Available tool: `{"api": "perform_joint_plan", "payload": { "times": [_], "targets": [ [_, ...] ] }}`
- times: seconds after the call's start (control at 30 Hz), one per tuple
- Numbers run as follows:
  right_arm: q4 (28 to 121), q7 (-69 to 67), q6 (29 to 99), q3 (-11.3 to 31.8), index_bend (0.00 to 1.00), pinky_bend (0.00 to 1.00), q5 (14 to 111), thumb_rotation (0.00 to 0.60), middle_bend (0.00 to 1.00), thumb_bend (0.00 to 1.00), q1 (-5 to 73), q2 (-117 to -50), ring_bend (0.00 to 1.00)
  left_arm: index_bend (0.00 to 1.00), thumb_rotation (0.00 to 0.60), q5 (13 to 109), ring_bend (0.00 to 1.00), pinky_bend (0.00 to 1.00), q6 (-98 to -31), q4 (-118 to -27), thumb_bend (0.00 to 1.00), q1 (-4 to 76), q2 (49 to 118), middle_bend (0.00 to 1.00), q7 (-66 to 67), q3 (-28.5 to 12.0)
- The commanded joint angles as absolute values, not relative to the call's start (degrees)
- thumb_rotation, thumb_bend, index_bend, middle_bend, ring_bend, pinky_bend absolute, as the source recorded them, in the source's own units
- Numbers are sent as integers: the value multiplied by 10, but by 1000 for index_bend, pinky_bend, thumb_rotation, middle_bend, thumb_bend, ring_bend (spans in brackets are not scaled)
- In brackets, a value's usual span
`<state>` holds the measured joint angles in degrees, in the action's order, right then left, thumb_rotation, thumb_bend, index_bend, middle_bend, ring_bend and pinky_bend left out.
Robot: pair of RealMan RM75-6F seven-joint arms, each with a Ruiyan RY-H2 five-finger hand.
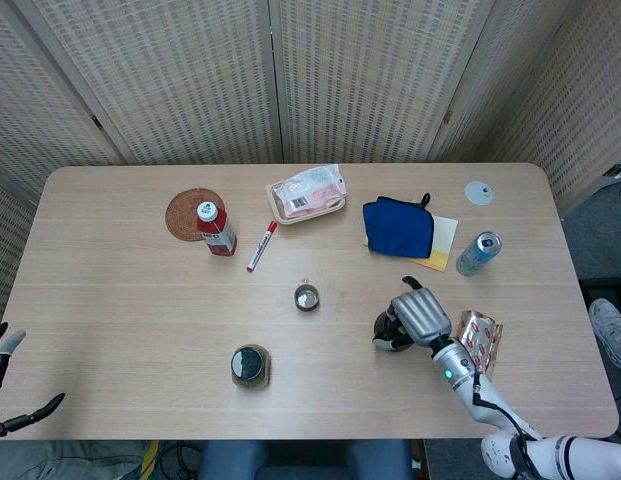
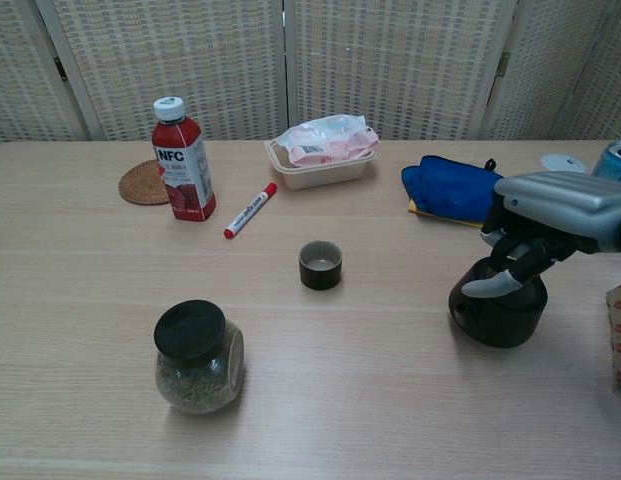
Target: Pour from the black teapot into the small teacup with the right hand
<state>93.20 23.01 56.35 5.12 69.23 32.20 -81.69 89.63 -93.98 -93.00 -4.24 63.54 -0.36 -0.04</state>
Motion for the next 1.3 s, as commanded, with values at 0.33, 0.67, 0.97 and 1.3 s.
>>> {"api": "perform_joint_plan", "payload": {
  "times": [0.33, 0.67, 0.97, 1.3],
  "targets": [
    [954, 269, 585, 67, 926, 294, 697, 338, 1000, 371, 339, -814, 961, 109, 257, 894, 0, 0, -942, -927, 0, -43, 636, 0, -6, -3],
    [961, 305, 576, 101, 926, 433, 651, 362, 1000, 384, 374, -822, 955, 109, 257, 892, 0, 0, -943, -924, 0, -43, 637, 0, -8, -5],
    [950, 349, 548, 131, 926, 442, 592, 380, 1000, 384, 430, -840, 954, 109, 260, 891, 0, 0, -943, -925, 0, -43, 637, 0, -6, -6],
    [913, 419, 530, 153, 926, 441, 518, 384, 1000, 384, 505, -870, 954, 108, 264, 891, 0, 0, -952, -927, 0, -50, 635, 0, -3, -3]
  ]
}}
